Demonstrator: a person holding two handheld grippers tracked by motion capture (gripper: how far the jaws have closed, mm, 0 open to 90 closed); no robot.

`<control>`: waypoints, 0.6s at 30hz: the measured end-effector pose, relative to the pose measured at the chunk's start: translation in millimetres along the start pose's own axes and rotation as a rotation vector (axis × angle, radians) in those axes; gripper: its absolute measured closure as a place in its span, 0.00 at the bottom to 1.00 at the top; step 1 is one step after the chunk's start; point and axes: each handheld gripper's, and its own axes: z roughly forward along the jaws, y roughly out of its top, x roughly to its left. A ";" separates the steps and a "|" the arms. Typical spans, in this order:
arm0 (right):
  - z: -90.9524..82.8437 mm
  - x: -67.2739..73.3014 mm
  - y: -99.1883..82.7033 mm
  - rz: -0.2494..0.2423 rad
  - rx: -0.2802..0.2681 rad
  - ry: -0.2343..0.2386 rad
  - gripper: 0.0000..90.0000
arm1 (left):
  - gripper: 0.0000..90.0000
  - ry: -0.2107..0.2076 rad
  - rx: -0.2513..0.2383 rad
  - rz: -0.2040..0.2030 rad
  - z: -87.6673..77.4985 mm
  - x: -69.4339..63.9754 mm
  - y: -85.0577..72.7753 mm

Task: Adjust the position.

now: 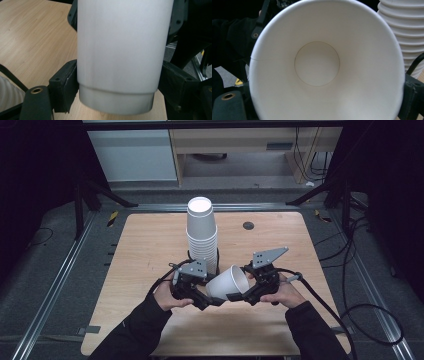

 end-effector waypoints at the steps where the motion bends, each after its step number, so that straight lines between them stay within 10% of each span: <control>1: -1.0 -0.2 0.4 0.000 -0.005 0.001 0.12 | 0.23 0.008 0.002 -0.001 -0.4 0.4 -1.0; 9: -16.7 -0.2 6.7 -0.009 -0.040 -0.040 0.12 | 0.21 0.047 0.007 -0.047 -9.3 5.6 -12.7; 18: -34.0 -7.5 6.2 0.037 -0.023 -0.203 0.11 | 0.20 0.182 -0.008 -0.149 -35.4 15.5 -36.8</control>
